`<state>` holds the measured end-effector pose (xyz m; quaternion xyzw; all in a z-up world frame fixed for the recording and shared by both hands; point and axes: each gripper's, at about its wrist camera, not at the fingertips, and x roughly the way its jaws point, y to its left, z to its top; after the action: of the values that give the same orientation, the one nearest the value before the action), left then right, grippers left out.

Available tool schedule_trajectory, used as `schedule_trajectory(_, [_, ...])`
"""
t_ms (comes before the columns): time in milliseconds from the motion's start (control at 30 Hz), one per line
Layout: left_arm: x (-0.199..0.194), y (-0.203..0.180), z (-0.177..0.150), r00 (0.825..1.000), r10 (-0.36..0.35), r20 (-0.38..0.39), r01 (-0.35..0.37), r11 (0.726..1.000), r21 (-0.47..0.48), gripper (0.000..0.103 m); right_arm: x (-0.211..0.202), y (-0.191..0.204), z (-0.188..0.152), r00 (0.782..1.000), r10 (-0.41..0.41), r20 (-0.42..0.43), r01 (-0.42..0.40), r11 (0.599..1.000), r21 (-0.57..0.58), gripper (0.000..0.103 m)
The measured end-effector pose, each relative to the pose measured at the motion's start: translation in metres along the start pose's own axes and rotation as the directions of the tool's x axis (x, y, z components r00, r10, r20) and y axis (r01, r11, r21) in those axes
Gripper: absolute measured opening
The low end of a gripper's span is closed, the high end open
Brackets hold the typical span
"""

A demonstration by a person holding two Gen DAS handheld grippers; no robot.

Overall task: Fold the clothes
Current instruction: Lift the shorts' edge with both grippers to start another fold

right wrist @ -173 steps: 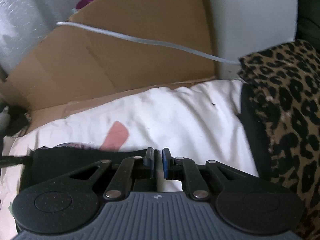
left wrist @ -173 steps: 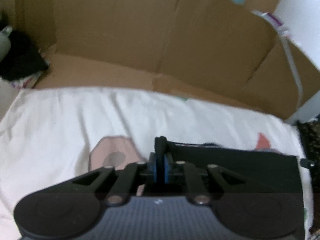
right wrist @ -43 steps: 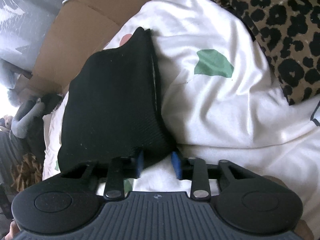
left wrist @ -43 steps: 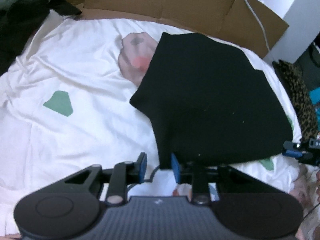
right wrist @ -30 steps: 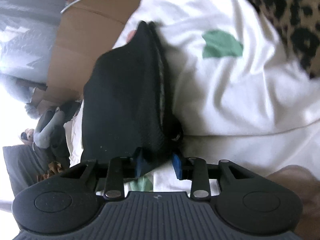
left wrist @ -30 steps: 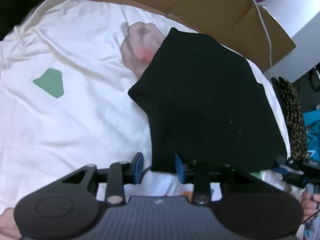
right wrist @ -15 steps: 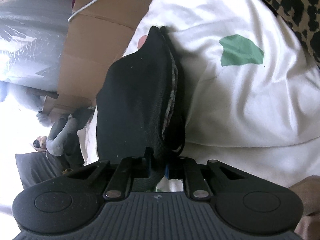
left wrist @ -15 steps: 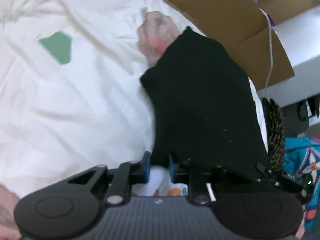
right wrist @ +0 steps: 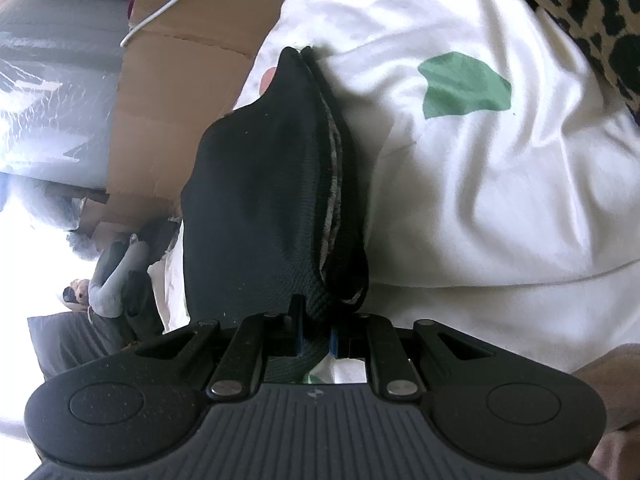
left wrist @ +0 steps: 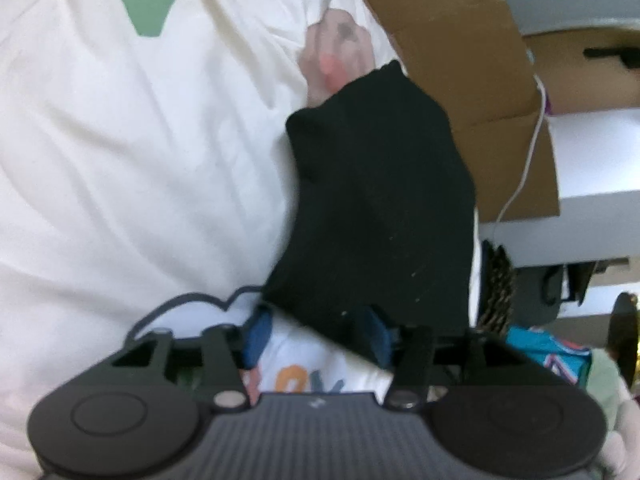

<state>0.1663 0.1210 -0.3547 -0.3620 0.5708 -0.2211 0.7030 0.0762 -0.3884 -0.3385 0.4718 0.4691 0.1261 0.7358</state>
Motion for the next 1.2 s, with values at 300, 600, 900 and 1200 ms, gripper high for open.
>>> schedule_trajectory(300, [-0.002, 0.006, 0.012, 0.999, -0.028, 0.035, 0.029, 0.999, -0.032, 0.047, 0.001, -0.001, -0.001, 1.0, 0.0, -0.002, 0.0, 1.0, 0.0, 0.011])
schedule_trajectory(600, [-0.001, 0.012, 0.027, 0.99, -0.138, 0.014, 0.139, 0.988, -0.061, 0.047, 0.002, -0.005, 0.0, 1.0, 0.011, -0.008, -0.011, 1.0, 0.015, 0.011])
schedule_trajectory(900, [-0.012, 0.021, 0.005, 0.996, -0.088, 0.013, 0.088, 0.996, -0.006, 0.046, 0.007, -0.019, -0.005, 1.0, 0.019, 0.021, -0.021, 0.996, 0.082, 0.018])
schedule_trajectory(1200, [-0.023, 0.011, -0.004, 1.0, -0.029, 0.007, 0.029, 0.997, 0.074, 0.007, 0.005, -0.014, -0.006, 0.999, 0.033, 0.014, -0.034, 0.998, 0.06, 0.009])
